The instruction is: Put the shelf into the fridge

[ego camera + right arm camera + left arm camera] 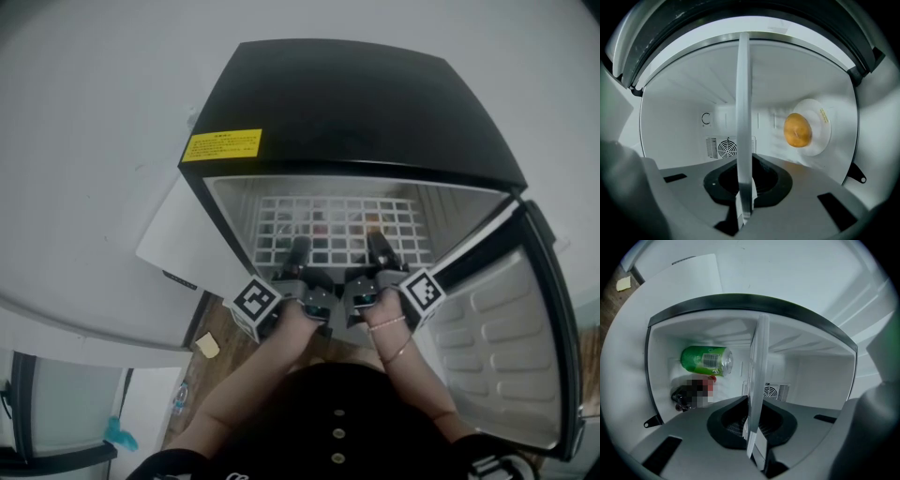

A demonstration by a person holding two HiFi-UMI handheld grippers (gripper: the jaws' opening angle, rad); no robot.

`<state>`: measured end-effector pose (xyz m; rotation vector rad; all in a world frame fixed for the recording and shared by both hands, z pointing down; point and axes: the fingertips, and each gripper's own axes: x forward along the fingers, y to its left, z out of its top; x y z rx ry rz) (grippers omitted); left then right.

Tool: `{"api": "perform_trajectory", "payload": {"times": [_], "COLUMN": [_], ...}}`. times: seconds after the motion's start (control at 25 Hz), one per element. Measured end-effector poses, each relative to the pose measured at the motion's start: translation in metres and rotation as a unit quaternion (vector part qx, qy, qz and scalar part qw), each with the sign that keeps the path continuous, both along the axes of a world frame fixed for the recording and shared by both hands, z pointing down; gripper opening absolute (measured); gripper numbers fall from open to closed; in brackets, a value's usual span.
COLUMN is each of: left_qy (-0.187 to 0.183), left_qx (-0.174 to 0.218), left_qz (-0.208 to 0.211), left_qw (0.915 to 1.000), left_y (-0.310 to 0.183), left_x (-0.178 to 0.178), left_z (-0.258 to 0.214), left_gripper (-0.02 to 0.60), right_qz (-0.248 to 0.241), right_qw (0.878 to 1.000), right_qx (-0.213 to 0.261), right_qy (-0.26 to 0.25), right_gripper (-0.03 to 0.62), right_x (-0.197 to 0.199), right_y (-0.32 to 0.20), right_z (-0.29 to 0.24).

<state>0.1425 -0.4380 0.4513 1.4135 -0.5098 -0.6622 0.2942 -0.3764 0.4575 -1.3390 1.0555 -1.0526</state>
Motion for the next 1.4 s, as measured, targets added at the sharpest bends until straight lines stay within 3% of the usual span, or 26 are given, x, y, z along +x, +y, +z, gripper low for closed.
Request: {"api": "perform_trajectory", "payload": {"times": [0.64, 1.04, 1.2, 1.28, 1.4], "left_qy": [-0.019, -0.005, -0.031, -0.038, -0.012], "left_qx": [0.033, 0.034, 0.054, 0.049, 0.022], "left_qz": [-0.012, -0.017, -0.012, -0.009, -0.007], "left_qw": [0.9992, 0.9993, 0.998, 0.998, 0.9997], "left_y": [-0.027, -0.034, -0.038, -0.037, -0.034], "left_x": [0.009, 0.016, 0.015, 0.015, 0.017], "left_z": [0.005, -0.002, -0.001, 0.001, 0.0], "left_gripper": [0.034, 0.034, 0.034, 0.034, 0.034], "right_qz": [-0.004, 0.0, 0.004, 0.005, 0.002], "right_qw": [1.0, 1.0, 0.999, 0.999, 0.999], "right_qx": [0.011, 0.023, 0.025, 0.018, 0.004], "right_qy": [0.002, 0.015, 0.022, 0.037, 0.054], "right_gripper": [0.025, 0.025, 0.025, 0.026, 0.026], "right_x": [0.011, 0.017, 0.017, 0.017, 0.013], "right_y": [-0.024, -0.034, -0.036, -0.035, -0.031], "right_z": [0.0, 0.002, 0.001, -0.001, -0.004]}}
